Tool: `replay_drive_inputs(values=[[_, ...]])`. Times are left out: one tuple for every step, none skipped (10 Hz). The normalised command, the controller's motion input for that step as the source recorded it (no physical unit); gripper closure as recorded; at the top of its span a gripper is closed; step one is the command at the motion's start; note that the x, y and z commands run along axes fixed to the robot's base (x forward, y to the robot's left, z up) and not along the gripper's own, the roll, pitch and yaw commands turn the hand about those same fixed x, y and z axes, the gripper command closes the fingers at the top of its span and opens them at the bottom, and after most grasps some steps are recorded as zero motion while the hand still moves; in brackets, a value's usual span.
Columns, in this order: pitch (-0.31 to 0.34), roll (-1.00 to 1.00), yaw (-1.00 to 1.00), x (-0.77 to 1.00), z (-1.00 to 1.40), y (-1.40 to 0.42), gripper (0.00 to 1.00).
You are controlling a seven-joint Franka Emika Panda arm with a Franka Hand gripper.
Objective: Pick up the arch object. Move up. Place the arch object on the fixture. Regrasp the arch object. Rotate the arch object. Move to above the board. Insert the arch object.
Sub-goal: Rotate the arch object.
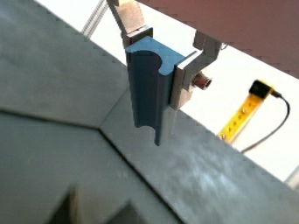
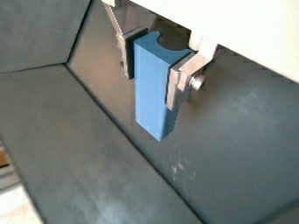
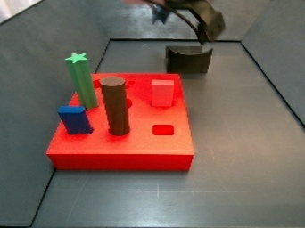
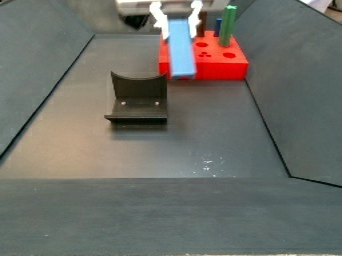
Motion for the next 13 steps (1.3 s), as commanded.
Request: replay_drive_inputs(values=[[-0.046, -0.10, -0.05, -0.89, 1.00, 0.07, 1.00], [-0.027, -0.10, -0.07, -0.89, 1.00, 0.06, 1.00], [-0.011, -0.10, -0.07, -0.76, 0.87, 0.04, 1.00], [0.012, -0.10, -0.07, -0.53, 0.64, 0.02, 1.00], [0.021, -0.09, -0.06, -0.42, 0.53, 0.01, 1.00], [0.052, -0.07, -0.04, -0.13, 0.25, -0.01, 1.00], [-0.075, -0.96, -1.00, 0.00, 0.00, 0.00, 1.00], [-0.056, -0.96, -1.00, 0.05, -0.15, 0.03, 1.00], [-0.025, -0.96, -1.00, -0.03, -0.05, 0.07, 1.00], [0.034, -0.95, -1.00, -0.08, 0.01, 0.04, 1.00], [0.071, -0.94, -1.00, -0.06, 0.01, 0.03, 1.00], [0.166, -0.92, -1.00, 0.02, -0.01, 0.03, 1.00], [0.206, -0.92, -1.00, 0.02, -0.01, 0.02, 1.00]])
